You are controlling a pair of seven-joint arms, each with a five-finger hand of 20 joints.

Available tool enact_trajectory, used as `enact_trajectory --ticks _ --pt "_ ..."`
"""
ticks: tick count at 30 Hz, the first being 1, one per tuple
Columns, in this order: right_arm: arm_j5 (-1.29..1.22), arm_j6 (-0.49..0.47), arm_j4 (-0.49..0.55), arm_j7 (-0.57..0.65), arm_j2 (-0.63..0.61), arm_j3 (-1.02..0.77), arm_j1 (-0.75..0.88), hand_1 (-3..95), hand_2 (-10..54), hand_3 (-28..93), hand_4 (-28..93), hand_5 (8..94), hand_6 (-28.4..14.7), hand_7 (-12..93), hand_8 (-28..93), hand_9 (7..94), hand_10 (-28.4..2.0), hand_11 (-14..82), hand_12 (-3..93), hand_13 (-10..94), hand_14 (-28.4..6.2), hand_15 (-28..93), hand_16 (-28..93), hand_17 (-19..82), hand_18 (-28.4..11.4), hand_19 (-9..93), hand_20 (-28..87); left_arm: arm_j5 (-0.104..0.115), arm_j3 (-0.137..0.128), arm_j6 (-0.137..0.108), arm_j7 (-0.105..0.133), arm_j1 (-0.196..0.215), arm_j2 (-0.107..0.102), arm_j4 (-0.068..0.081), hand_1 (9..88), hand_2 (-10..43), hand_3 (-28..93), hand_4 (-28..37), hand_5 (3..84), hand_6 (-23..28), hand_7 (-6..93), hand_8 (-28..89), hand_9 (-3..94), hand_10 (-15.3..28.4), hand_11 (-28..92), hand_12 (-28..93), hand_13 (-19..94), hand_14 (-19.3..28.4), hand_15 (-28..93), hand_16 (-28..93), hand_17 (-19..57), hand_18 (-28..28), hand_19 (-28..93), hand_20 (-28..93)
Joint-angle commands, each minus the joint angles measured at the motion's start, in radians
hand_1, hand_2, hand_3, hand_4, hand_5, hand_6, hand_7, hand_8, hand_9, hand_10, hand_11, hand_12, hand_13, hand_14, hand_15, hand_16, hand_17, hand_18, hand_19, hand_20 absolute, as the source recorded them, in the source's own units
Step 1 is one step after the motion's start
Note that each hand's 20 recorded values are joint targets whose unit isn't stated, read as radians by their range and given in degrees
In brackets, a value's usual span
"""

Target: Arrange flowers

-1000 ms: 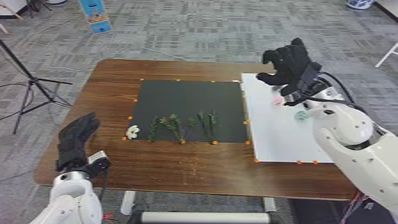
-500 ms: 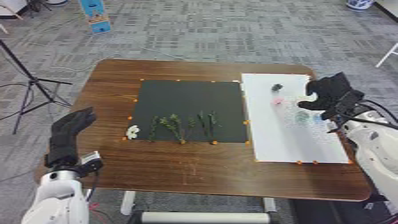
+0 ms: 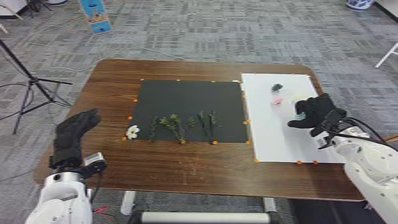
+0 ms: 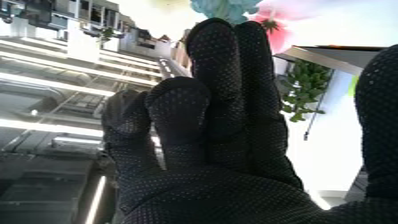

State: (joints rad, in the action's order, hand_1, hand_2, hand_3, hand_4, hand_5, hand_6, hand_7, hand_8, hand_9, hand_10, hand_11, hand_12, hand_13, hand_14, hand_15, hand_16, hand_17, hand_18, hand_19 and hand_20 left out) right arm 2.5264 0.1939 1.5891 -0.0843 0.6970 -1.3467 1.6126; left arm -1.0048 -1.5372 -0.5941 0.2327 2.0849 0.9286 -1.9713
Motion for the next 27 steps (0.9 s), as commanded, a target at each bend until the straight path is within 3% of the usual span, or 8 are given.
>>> enact_trajectory --ticks 1,20,24,25,26,27 --pt "0.028 0.006 -0.002 -0.001 0.002 -0.031 0.006 24.8 -9.5 68 -17 61.7 -0.9 38 -10 75.5 -14.4 41.2 32.2 67 -15.8 73 42 30 -26.5 81 69 -0.006 0.001 0.011 0.002 0.005 0.013 -0.010 25.4 13.3 73 -28.3 49.5 2.5 19.5 -10 51.6 12.6 23 11 41 15.0 18 0 4.6 13.1 17 20" --pt "0.163 -0.068 -0.126 -0.001 0.089 -0.016 -0.057 25.5 -9.5 68 -17 61.8 -0.9 37 -10 75.8 -14.4 41.4 32.0 67 -15.4 73 42 31 -26.6 81 68 -0.006 0.016 0.032 -0.003 -0.007 0.024 -0.008 25.5 13.4 73 -28.3 49.4 2.6 19.4 -10 51.7 12.5 23 12 41 15.2 18 0 4.6 13.1 17 20" --pt "0.179 -0.062 -0.136 0.019 0.087 -0.005 -0.062 29.4 -9.4 67 -17 62.4 -0.5 38 -10 76.3 -14.2 41.4 31.8 68 -15.3 73 42 32 -26.4 81 68 0.001 0.012 0.032 0.004 -0.002 0.024 -0.009 25.5 13.6 73 -28.3 49.4 2.6 19.4 -10 51.7 12.6 23 12 41 15.1 18 0 4.6 13.1 17 20" --pt "0.170 -0.050 -0.134 0.028 0.080 0.002 -0.060 30.4 -8.5 67 -17 62.9 -0.2 38 -10 76.7 -14.1 41.4 31.8 68 -15.1 73 42 32 -26.4 82 68 0.001 0.010 0.033 0.004 0.000 0.025 -0.009 25.5 13.6 73 -28.3 49.4 2.6 19.4 -10 51.7 12.6 23 12 41 15.1 18 0 4.6 13.1 17 20" --pt "0.160 -0.045 -0.129 0.028 0.075 0.005 -0.060 33.2 -3.2 66 -19 64.7 0.5 38 0 77.8 -13.8 41.1 31.7 68 -14.9 73 41 32 -26.2 82 67 0.000 0.008 0.032 0.004 0.002 0.025 -0.011 25.5 13.6 73 -28.3 49.5 2.6 19.3 -10 51.7 12.6 23 12 41 15.1 18 0 4.6 13.1 17 20" --pt "0.150 -0.037 -0.118 0.030 0.069 0.002 -0.050 34.3 1.3 64 -20 66.5 0.9 39 -1 78.8 -13.5 40.8 31.6 69 -14.7 73 41 32 -26.1 82 67 -0.001 0.009 0.033 0.003 0.000 0.025 -0.010 25.4 13.6 73 -28.3 49.5 2.6 19.3 -10 51.7 12.6 23 12 41 15.1 18 0 4.6 13.1 17 20"
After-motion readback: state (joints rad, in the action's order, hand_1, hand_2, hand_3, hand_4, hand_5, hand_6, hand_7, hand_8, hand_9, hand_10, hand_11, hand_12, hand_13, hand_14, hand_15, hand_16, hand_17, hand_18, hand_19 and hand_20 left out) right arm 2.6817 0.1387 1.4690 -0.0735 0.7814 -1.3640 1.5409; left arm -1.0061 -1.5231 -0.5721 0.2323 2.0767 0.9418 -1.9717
